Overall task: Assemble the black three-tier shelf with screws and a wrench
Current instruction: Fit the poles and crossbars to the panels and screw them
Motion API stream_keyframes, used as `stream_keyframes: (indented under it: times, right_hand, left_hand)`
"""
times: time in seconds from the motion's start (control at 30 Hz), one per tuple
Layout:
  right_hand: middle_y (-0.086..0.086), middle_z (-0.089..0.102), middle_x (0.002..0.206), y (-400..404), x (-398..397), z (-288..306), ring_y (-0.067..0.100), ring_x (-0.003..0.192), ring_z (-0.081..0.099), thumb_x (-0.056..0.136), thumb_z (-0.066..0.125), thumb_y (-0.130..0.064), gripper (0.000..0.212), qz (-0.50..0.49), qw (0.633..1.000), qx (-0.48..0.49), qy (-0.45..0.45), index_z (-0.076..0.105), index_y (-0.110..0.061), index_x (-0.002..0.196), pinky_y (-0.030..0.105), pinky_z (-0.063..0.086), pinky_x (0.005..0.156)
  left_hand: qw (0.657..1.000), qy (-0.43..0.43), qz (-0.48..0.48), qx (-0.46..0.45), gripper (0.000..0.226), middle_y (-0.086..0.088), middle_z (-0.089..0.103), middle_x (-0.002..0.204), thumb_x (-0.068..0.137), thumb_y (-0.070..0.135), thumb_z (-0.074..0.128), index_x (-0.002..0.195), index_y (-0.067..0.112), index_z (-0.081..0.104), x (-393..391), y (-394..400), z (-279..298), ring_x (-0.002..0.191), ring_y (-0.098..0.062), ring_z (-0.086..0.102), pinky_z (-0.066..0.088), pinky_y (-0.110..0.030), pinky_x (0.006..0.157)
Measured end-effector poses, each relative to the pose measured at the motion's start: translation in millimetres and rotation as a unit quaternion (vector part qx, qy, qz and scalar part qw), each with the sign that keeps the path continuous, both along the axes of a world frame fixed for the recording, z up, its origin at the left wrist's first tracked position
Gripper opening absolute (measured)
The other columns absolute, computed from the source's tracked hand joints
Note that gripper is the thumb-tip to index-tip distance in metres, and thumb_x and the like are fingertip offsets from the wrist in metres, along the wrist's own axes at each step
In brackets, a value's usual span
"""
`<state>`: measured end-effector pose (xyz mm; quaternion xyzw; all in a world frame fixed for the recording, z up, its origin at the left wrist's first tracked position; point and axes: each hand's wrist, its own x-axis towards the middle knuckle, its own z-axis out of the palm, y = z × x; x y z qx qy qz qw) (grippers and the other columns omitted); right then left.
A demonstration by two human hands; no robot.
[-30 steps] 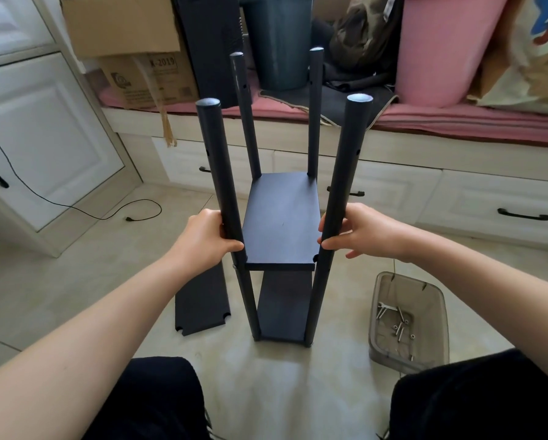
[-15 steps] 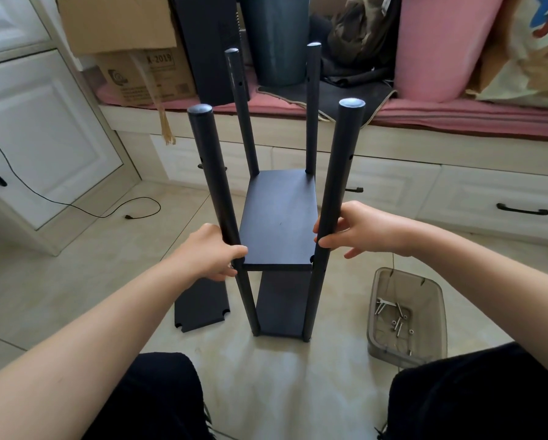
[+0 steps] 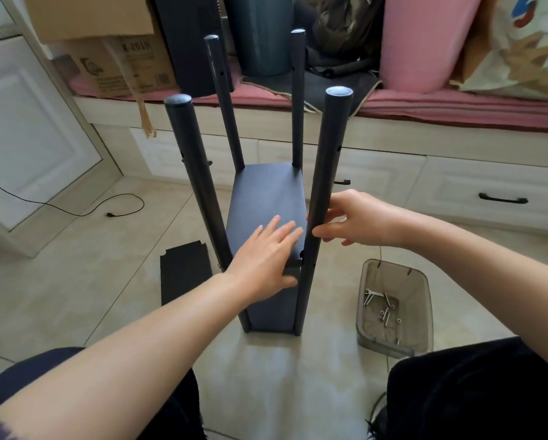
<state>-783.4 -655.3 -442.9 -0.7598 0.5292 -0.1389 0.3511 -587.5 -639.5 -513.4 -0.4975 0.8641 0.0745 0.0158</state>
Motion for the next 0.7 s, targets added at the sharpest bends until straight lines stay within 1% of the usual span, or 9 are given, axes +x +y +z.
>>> stream_keyframes:
  times: [0.03,0.07,0.1,0.2,0.27,0.4,0.53,0.63,0.7]
  right_hand:
    - [-0.007,0.072,0.098,1,1,0,0.01,0.084,0.071,0.092,0.066,-0.026,0.01,-0.001,1.0,-0.007,0.01,0.061,-0.035,0.093,0.037,0.062,0.072]
    - [-0.007,0.072,0.1,2,1,0,0.011,0.084,0.071,0.093,0.065,-0.027,0.009,-0.002,1.0,-0.007,0.014,0.06,-0.035,0.095,0.038,0.062,0.073]
    - [-0.007,0.071,0.101,2,2,1,0.011,0.084,0.071,0.093,0.064,-0.027,0.009,-0.004,1.0,-0.006,0.018,0.06,-0.033,0.099,0.038,0.062,0.073]
    - [-0.003,0.073,0.102,-1,4,5,0.011,0.084,0.072,0.094,0.064,-0.024,0.014,-0.005,1.0,0.002,0.03,0.064,-0.021,0.107,0.042,0.061,0.076]
    - [-0.001,0.073,0.104,-1,6,5,0.011,0.083,0.073,0.094,0.063,-0.021,0.015,-0.006,1.0,0.013,0.018,0.063,-0.019,0.109,0.041,0.061,0.079]
    - [0.001,0.073,0.105,0,5,0,0.01,0.081,0.073,0.094,0.064,-0.019,0.016,-0.013,1.0,-0.004,0.003,0.063,-0.017,0.11,0.028,0.06,0.074]
    - [0.002,0.074,0.102,3,5,-8,0.009,0.078,0.073,0.093,0.067,-0.019,0.019,-0.038,0.999,-0.027,-0.026,0.067,-0.014,0.111,0.023,0.059,0.076]
    - [0.002,0.075,0.097,8,6,-15,0.009,0.077,0.073,0.092,0.069,-0.021,0.021,-0.062,0.995,-0.051,-0.06,0.07,-0.014,0.112,0.013,0.055,0.068]
    - [0.002,0.076,0.093,10,6,-16,0.01,0.077,0.073,0.09,0.07,-0.021,0.019,-0.073,0.992,-0.056,-0.081,0.073,-0.014,0.108,0.013,0.055,0.066]
  left_hand:
    - [0.998,-0.063,-0.012,0.003,0.102,0.001,-0.002,0.17,0.091,0.049,0.068,0.162,0.019,0.0,3,-4,-10,0.156,-0.025,-0.009,0.002,-0.044,0.126]
    - [0.994,-0.104,-0.018,0.001,0.11,0.002,-0.011,0.169,0.089,0.053,0.068,0.161,0.02,-0.009,5,-8,-18,0.155,-0.026,-0.016,-0.002,-0.049,0.125]
    - [0.993,-0.119,-0.02,-0.004,0.113,0.003,-0.015,0.168,0.089,0.055,0.067,0.16,0.022,-0.014,8,-11,-25,0.154,-0.026,-0.018,-0.003,-0.052,0.125]
    - [0.997,-0.076,-0.009,-0.007,0.106,0.007,-0.017,0.168,0.093,0.052,0.063,0.159,0.027,-0.017,9,-14,-34,0.154,-0.025,-0.017,-0.002,-0.055,0.124]
    - [0.999,-0.048,-0.002,0.001,0.102,0.01,-0.019,0.167,0.096,0.051,0.06,0.158,0.03,-0.017,9,-15,-36,0.154,-0.022,-0.018,-0.003,-0.053,0.124]
    - [0.999,-0.036,-0.002,0.011,0.098,0.012,-0.02,0.166,0.096,0.058,0.054,0.158,0.032,-0.017,9,-15,-40,0.153,-0.02,-0.02,-0.005,-0.052,0.124]
    - [1.0,-0.021,0.006,0.001,0.095,0.013,-0.017,0.167,0.095,0.065,0.048,0.159,0.033,-0.014,9,-17,-43,0.153,-0.019,-0.019,-0.007,-0.051,0.123]
    - [0.998,0.035,0.043,-0.026,0.086,0.014,-0.003,0.168,0.095,0.067,0.045,0.161,0.036,0.0,4,-13,-50,0.155,-0.017,-0.011,-0.005,-0.051,0.123]
    - [0.993,0.07,0.074,-0.058,0.082,0.016,0.007,0.167,0.093,0.071,0.044,0.16,0.037,0.012,0,-9,-53,0.156,-0.015,-0.003,-0.002,-0.051,0.124]
